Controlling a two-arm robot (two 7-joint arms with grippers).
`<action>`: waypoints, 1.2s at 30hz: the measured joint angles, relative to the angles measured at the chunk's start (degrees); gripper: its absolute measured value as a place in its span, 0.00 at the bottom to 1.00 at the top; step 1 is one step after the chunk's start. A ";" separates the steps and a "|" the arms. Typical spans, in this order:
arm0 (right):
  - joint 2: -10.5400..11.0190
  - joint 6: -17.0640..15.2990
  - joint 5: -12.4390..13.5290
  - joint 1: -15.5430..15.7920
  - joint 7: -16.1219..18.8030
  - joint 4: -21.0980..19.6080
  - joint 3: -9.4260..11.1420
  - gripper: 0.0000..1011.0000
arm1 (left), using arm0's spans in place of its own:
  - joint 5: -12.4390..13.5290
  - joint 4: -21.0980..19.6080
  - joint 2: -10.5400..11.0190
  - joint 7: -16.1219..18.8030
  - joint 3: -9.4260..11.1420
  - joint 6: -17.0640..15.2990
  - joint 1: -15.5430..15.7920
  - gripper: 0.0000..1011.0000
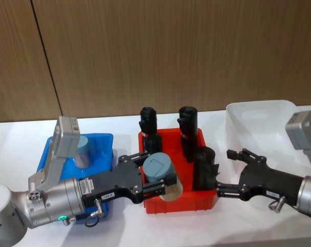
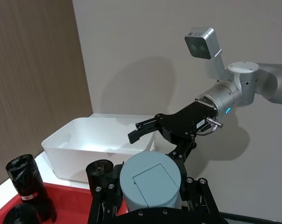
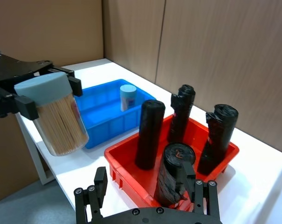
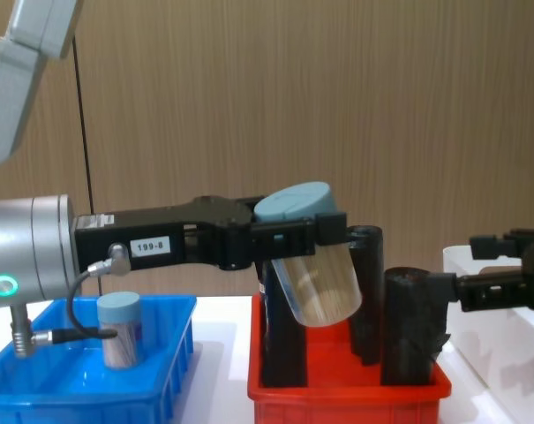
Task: Pick the cotton swabs from the blue box and place them into the white box.
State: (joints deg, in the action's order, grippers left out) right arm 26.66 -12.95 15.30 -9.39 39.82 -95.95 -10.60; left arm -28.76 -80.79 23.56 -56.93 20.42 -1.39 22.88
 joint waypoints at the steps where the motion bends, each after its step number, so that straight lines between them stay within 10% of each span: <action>1: -0.10 -0.13 -0.20 -0.48 0.61 0.23 -0.16 0.99 | 0.00 0.00 0.00 0.00 0.00 0.00 0.00 0.66; 36: -0.64 0.11 -0.69 -4.84 11.11 1.41 -3.39 0.99 | 0.00 0.01 0.00 -0.01 0.00 0.00 0.00 0.66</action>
State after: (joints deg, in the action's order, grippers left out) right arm 26.02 -12.84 14.61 -14.23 50.93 -94.55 -13.99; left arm -28.76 -80.79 23.56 -56.94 20.42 -1.39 22.88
